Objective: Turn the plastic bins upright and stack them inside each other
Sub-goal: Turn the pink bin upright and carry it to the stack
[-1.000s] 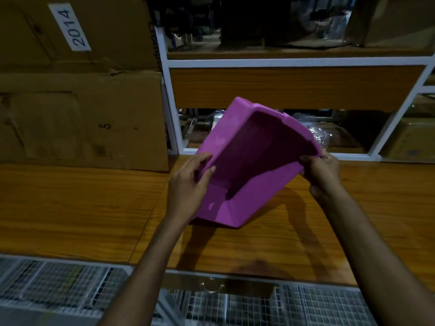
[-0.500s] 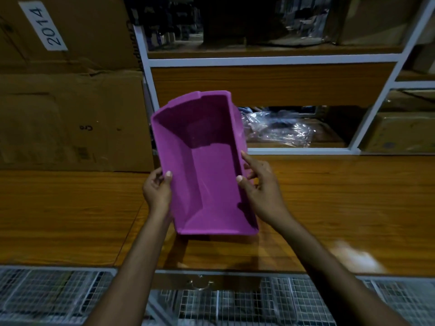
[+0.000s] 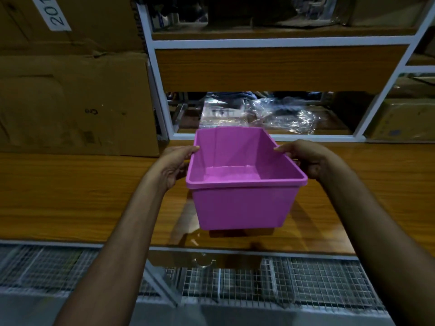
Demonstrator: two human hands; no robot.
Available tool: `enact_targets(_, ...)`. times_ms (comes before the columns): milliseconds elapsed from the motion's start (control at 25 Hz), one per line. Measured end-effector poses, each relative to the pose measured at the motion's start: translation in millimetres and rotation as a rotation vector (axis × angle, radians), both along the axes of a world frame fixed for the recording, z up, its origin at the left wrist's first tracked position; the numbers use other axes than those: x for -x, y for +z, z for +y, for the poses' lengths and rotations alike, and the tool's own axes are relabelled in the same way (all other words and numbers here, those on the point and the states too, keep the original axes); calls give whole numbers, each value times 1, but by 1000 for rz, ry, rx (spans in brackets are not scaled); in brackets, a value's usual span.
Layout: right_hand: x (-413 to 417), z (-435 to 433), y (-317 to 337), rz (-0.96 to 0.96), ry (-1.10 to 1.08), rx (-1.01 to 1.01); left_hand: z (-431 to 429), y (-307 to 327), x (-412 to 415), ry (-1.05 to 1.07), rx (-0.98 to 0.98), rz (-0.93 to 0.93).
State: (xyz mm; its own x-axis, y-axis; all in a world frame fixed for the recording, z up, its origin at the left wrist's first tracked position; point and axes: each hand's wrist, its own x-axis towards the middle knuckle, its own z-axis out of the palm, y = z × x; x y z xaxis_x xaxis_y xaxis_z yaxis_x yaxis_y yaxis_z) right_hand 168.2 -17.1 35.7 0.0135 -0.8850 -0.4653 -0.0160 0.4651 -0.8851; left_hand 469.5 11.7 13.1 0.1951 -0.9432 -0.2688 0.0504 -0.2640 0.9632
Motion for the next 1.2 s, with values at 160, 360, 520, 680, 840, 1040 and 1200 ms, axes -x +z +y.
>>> enact_targets(160, 23, 15, -5, -22, 13, -35, 6, 4, 20, -98, 4, 6)
enact_targets(360, 59, 58, -19, -20, -52, 144, 20, 0, 55, -271, 132, -100)
enact_targets(520, 96, 109, -38, 81, -216, 369, 36, -18, 94, -413, 283, -62)
enact_targets(680, 144, 172, -46, 162, -383, 511, 58, -37, 148, -551, 325, 9)
enact_targets(840, 196, 235, -50, 210, -523, 562, 82, -48, 214, -622, 384, 21)
enact_targets(1040, 266, 316, -54, 264, -687, 577, 119, -53, 311, -772, 381, 31)
enact_targets(1200, 335, 387, -63, 291, -830, 559, 164, -56, 407, -856, 368, 55)
